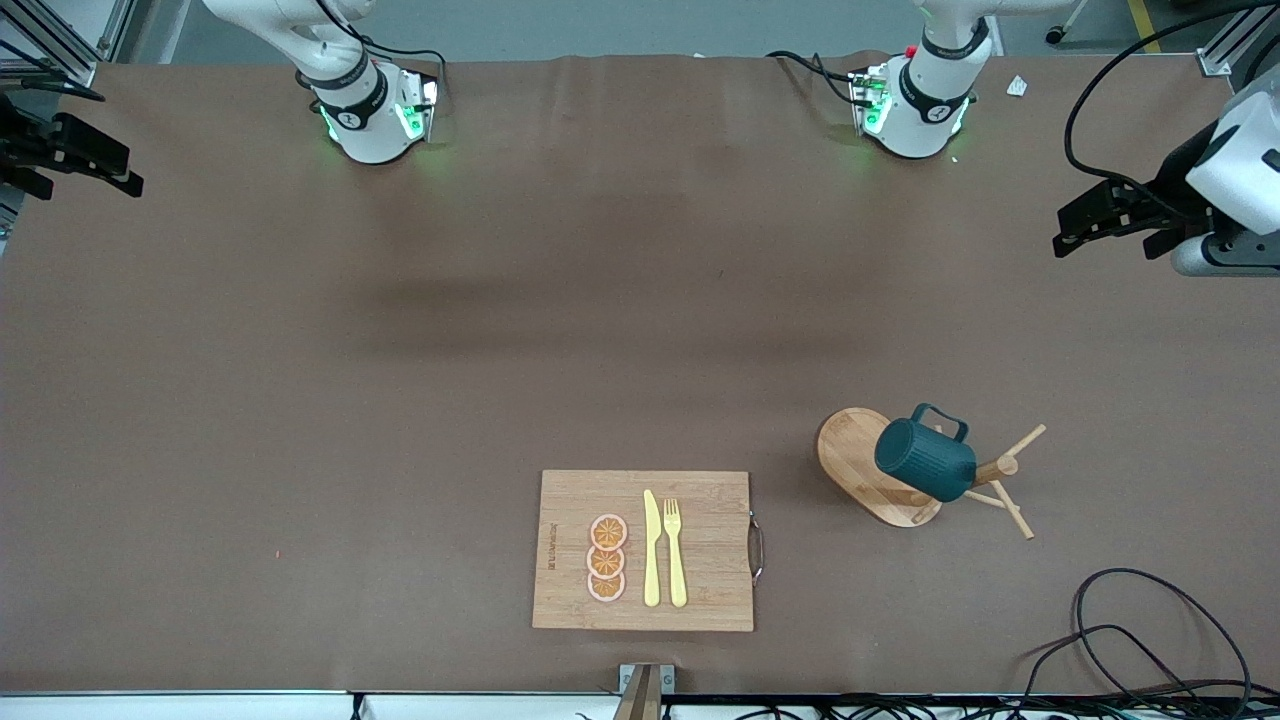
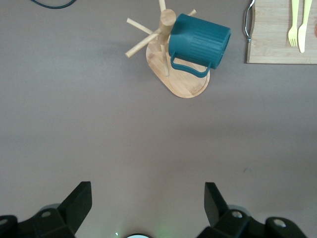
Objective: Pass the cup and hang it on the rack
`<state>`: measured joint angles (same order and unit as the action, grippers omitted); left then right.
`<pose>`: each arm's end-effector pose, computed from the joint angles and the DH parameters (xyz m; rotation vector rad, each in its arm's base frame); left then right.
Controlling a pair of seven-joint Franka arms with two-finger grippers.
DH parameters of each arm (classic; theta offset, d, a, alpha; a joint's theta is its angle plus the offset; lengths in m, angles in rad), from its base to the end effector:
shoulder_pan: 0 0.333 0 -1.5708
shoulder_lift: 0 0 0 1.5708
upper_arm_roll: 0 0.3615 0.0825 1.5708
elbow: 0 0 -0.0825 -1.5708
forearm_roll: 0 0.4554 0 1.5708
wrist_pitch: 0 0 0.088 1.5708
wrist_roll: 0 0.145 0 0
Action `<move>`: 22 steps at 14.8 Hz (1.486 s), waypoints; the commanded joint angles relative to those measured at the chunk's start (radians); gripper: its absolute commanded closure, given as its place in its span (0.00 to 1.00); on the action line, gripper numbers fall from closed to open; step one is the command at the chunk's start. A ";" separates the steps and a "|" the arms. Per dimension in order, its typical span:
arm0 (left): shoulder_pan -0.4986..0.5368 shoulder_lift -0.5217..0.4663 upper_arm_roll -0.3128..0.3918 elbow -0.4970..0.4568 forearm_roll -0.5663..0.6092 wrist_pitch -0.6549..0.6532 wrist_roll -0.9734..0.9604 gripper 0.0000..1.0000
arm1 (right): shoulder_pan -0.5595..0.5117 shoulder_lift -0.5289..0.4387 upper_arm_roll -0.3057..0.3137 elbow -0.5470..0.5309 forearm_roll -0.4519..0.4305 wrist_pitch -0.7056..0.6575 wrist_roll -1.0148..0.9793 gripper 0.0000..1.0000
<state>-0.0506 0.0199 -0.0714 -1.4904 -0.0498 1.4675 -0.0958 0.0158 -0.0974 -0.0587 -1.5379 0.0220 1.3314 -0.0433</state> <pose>0.6155 -0.0827 0.6543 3.0942 -0.0469 -0.0743 0.5591 -0.0223 0.6880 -3.1051 -0.0078 0.1678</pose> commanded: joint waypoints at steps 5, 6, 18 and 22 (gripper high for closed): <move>0.001 -0.015 -0.008 -0.008 0.064 0.007 0.002 0.00 | 0.004 -0.011 0.000 -0.011 -0.002 -0.003 0.003 0.00; 0.000 -0.012 -0.022 -0.004 0.073 0.019 0.005 0.00 | 0.004 -0.011 0.000 -0.011 -0.002 -0.003 0.003 0.00; 0.025 0.067 -0.010 0.084 0.042 0.042 0.013 0.00 | 0.004 -0.011 0.000 -0.011 -0.002 -0.003 0.003 0.00; 0.017 0.069 -0.010 0.085 0.042 0.051 0.010 0.00 | 0.004 -0.011 0.000 -0.014 -0.002 -0.003 0.003 0.00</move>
<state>-0.0304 0.0799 -0.0833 -1.4329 0.0039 1.5306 -0.0970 0.0158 -0.0974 -0.0586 -1.5384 0.0220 1.3311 -0.0434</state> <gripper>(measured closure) 0.000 0.000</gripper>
